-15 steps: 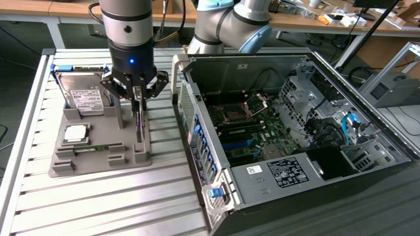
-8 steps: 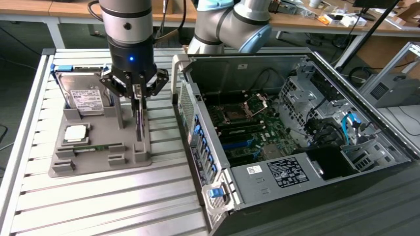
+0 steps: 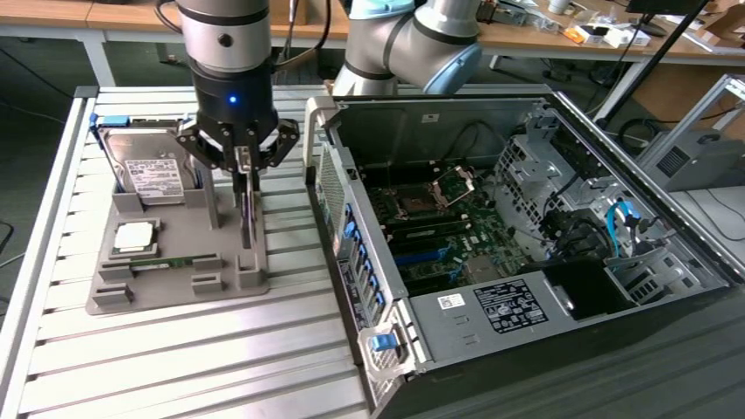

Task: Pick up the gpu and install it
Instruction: 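Pick up the gpu and move the gpu toward the slot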

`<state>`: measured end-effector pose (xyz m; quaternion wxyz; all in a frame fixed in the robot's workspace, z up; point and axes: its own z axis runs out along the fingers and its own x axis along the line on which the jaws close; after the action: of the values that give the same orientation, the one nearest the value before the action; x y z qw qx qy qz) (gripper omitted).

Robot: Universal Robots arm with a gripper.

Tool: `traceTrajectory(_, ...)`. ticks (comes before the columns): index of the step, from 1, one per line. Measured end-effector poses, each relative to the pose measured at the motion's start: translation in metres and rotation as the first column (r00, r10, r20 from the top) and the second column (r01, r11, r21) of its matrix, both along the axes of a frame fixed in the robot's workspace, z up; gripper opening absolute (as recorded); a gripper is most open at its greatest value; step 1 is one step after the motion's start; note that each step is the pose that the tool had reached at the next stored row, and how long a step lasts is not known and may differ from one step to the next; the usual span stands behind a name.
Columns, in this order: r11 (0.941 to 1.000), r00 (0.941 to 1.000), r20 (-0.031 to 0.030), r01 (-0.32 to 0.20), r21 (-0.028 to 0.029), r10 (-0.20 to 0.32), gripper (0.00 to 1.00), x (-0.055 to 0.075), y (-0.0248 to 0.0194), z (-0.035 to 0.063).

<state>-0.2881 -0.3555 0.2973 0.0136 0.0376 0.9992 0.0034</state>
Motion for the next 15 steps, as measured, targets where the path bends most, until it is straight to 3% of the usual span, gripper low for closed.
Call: traceTrajectory(15,1.0000,1.0000,0.0000,0.000,0.0000,0.000,0.27,0.0000,0.0000,0.0087)
